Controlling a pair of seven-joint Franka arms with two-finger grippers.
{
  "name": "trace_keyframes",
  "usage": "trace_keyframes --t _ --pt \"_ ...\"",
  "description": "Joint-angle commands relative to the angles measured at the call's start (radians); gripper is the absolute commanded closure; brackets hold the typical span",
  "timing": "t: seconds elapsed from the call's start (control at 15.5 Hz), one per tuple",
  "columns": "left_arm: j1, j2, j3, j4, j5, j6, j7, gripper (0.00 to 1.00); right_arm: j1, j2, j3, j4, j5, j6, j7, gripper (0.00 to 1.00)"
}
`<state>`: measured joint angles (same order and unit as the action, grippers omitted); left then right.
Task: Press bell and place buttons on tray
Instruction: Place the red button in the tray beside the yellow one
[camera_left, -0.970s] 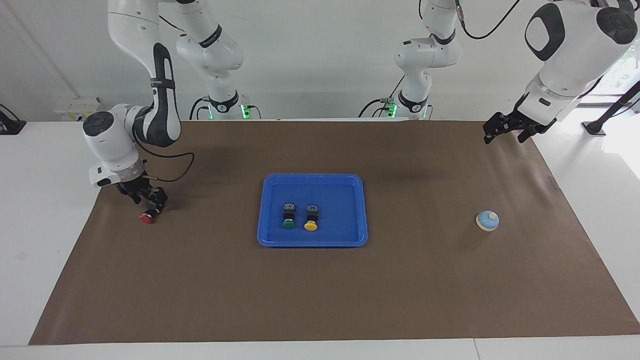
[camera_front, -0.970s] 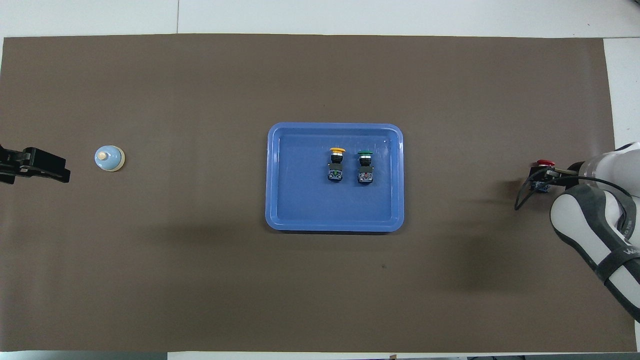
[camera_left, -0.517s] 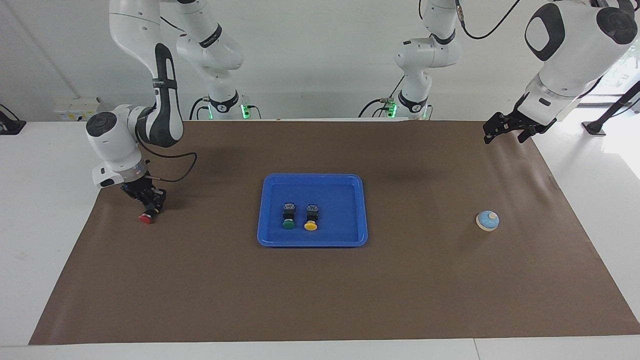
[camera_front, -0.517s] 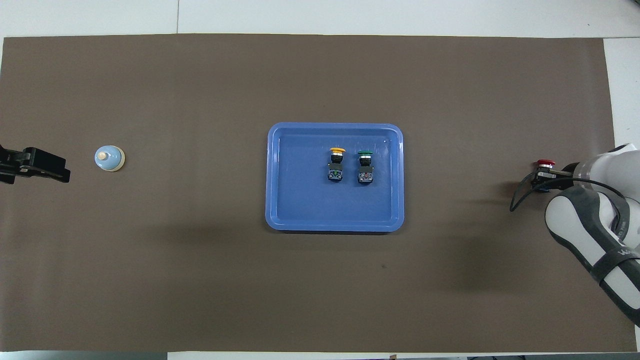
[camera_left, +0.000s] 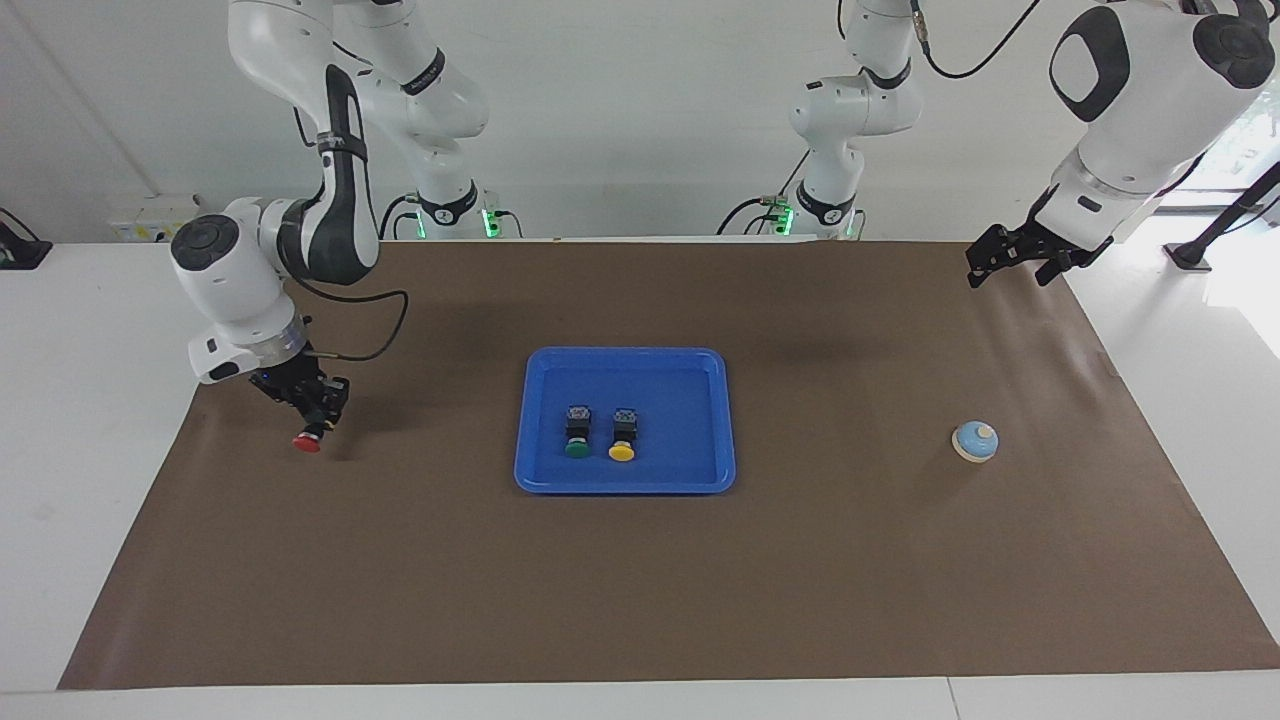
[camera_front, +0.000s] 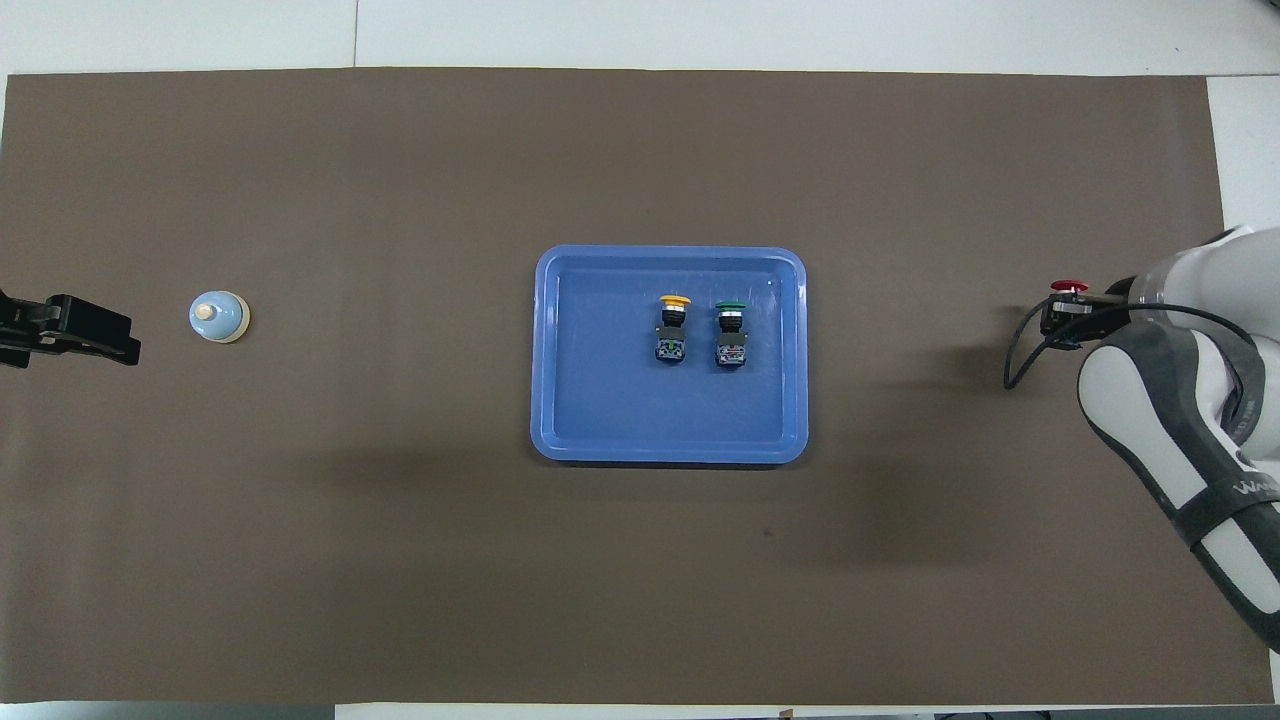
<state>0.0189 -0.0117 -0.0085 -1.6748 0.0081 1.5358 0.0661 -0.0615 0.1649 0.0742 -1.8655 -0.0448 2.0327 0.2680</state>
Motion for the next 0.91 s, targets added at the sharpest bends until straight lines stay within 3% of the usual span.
trace_keyframes --t 0.0,0.32,0.65,0.84 --pt "0.0 -0.01 0.002 0.003 -0.008 -0.016 -0.009 0.0 0.118 0.079 0.003 0.165 0.014 -0.116 0.133 1.0" --pt "0.0 -0.01 0.002 0.003 -0.008 -0.016 -0.009 0.0 0.354 0.16 0.003 0.31 0.034 -0.174 0.341 1.0" --pt "0.0 -0.01 0.002 0.003 -0.008 -0.016 -0.009 0.0 0.532 0.39 0.001 0.537 0.059 -0.175 0.464 1.0" --pt "0.0 -0.01 0.002 0.003 -0.008 -0.016 -0.009 0.0 0.591 0.426 0.003 0.534 0.043 -0.087 0.435 1.0"
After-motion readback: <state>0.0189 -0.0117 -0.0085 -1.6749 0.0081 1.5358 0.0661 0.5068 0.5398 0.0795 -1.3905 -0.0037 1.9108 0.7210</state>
